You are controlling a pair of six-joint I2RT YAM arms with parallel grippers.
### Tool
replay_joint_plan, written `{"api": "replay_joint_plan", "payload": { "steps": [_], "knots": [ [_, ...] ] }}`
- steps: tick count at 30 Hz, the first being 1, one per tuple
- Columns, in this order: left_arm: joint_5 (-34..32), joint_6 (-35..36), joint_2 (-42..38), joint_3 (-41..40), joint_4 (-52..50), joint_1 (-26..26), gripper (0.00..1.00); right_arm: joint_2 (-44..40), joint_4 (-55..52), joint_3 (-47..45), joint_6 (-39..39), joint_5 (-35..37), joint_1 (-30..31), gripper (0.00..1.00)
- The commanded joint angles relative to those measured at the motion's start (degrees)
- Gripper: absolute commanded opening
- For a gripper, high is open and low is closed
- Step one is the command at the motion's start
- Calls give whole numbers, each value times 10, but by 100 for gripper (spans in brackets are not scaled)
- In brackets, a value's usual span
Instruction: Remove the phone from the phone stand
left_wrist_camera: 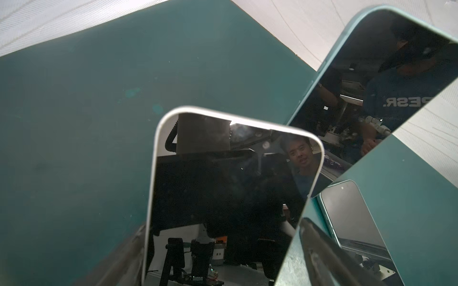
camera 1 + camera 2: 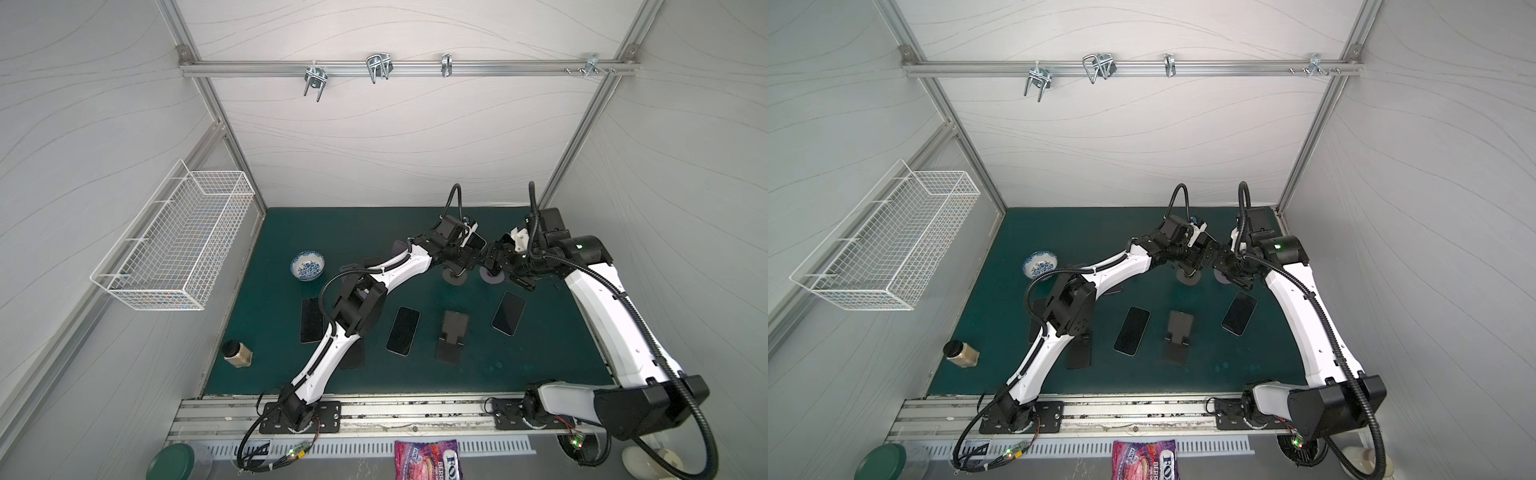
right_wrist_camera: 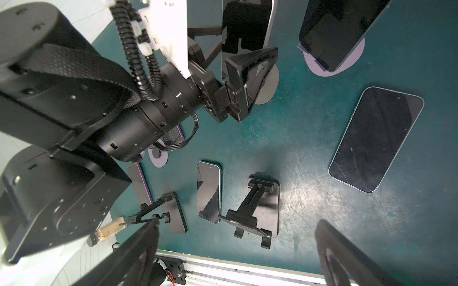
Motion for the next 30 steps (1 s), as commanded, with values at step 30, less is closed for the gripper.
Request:
{"api": "replay_joint_plan", "payload": {
  "steps": [30],
  "knots": [
    [-10, 28, -16, 25, 16, -6, 74, 9, -7, 15, -12, 18, 3, 99]
  ]
}}
